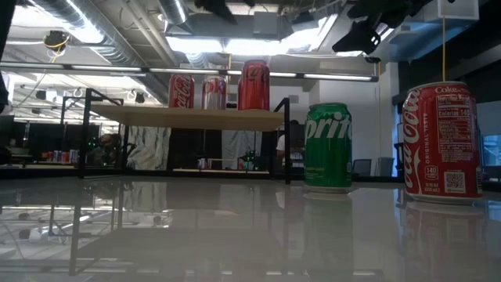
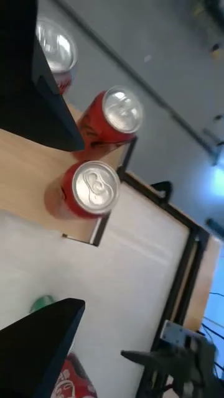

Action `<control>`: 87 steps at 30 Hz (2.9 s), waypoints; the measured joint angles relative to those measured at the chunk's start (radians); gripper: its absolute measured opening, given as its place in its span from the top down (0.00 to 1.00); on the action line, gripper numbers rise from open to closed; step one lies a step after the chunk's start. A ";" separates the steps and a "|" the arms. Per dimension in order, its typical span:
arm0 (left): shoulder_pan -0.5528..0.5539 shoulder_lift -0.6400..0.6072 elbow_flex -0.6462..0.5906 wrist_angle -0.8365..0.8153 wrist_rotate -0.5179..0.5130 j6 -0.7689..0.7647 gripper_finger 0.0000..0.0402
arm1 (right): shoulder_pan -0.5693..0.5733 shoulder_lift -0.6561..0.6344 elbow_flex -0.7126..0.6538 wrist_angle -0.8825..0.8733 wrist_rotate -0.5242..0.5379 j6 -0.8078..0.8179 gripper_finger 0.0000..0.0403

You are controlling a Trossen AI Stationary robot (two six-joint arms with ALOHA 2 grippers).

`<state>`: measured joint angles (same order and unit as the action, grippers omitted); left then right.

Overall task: Place canned beverage on shelf
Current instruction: Put the silver soda can on the shelf aligned with the other silver soda can

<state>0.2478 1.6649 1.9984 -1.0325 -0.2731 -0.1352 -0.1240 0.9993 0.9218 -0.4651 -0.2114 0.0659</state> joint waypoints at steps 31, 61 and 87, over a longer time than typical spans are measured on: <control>-0.436 -0.010 -0.589 0.687 -0.106 0.066 0.02 | 0.795 0.000 0.081 -0.004 0.359 0.590 0.05; -0.454 -0.010 -0.620 0.756 -0.103 0.066 0.02 | 0.949 0.025 0.086 -0.136 0.331 1.125 0.05; -0.457 -0.010 -0.620 0.756 -0.103 0.059 0.02 | 0.949 0.389 0.279 -0.578 0.141 1.187 0.05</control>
<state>-0.2089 1.6547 1.3788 -0.2760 -0.3763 -0.0759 0.8253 1.3885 1.2006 -1.0427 -0.0702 1.2529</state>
